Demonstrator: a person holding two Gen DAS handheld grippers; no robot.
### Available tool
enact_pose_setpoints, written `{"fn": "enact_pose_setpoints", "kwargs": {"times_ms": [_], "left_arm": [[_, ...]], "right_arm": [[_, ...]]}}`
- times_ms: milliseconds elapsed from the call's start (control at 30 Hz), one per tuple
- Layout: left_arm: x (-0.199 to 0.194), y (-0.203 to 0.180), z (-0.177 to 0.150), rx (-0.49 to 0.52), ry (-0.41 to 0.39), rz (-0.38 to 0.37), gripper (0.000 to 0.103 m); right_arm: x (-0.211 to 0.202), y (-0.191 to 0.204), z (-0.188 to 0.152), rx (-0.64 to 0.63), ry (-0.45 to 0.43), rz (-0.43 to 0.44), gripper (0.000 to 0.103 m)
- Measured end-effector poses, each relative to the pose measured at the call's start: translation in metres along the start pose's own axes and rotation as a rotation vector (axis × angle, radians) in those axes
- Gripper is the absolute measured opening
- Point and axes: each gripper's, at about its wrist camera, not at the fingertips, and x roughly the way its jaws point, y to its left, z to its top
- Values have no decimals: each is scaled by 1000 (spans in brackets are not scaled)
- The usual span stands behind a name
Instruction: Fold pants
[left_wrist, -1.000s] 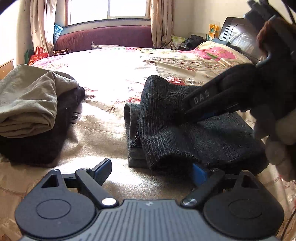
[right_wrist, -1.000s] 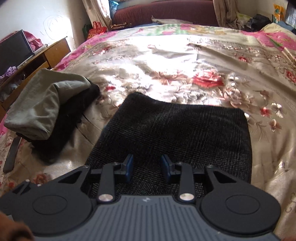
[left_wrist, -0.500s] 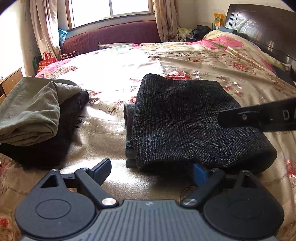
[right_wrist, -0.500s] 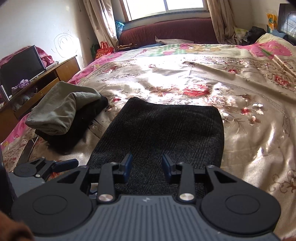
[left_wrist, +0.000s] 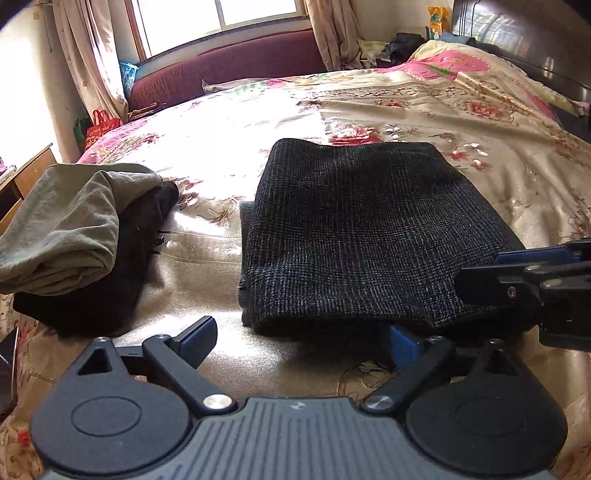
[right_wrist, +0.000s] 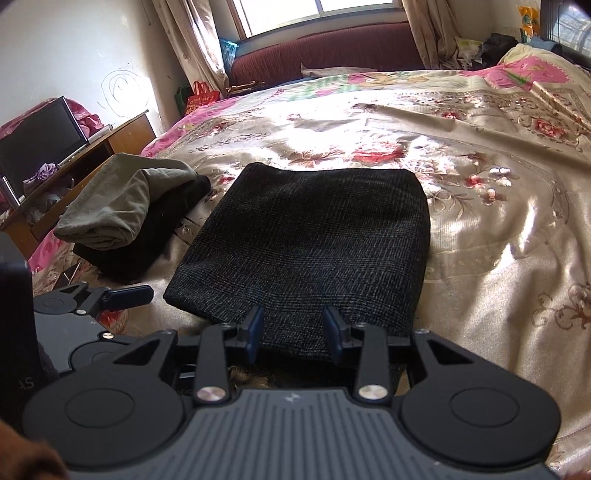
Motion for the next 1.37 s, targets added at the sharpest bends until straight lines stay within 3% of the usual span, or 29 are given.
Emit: {"fn": "enact_pose_setpoints", "kwargs": {"times_ms": [1367], "left_arm": [[-10,-8,-3,20,-30,-14,103]], "right_arm": [[1,-2,-10,28,15,11,41]]}}
